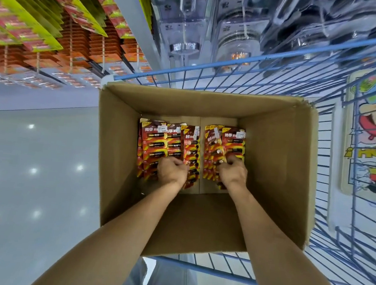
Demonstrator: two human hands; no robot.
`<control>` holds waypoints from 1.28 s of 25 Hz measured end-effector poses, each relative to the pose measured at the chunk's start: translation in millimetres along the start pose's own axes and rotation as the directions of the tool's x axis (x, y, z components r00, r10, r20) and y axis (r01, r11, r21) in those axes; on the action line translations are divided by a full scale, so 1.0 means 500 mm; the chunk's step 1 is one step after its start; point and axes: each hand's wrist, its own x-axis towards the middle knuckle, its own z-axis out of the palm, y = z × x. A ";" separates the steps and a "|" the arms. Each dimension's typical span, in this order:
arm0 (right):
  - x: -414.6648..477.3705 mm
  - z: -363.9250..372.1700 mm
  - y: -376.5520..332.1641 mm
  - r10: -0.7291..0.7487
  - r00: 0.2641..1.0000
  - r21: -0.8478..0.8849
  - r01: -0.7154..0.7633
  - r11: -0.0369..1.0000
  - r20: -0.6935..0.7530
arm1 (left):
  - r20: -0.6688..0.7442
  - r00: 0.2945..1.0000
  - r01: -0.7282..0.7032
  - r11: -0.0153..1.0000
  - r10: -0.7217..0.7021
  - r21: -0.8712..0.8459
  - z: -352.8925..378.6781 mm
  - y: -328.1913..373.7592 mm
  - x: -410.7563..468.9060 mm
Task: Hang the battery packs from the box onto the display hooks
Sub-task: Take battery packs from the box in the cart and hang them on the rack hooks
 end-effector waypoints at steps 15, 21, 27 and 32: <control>-0.382 -0.260 -0.094 -0.304 0.922 0.654 0.076 0.753 0.242 | 0.451 0.853 -0.016 0.877 0.263 -0.480 -0.327 0.083 -0.321; -0.525 -0.299 -0.173 -0.524 0.798 0.725 0.168 0.668 0.298 | 0.323 0.831 -0.087 0.679 0.453 -0.729 -0.452 0.090 -0.430; -0.652 -0.255 -0.282 -0.622 0.715 0.769 0.188 0.611 0.319 | 0.160 0.833 -0.226 0.589 0.530 -0.776 -0.625 0.082 -0.487; -0.780 -0.152 -0.387 -0.649 0.704 0.757 0.249 0.604 0.287 | 0.024 0.810 -0.341 0.504 0.586 -0.794 -0.796 0.067 -0.506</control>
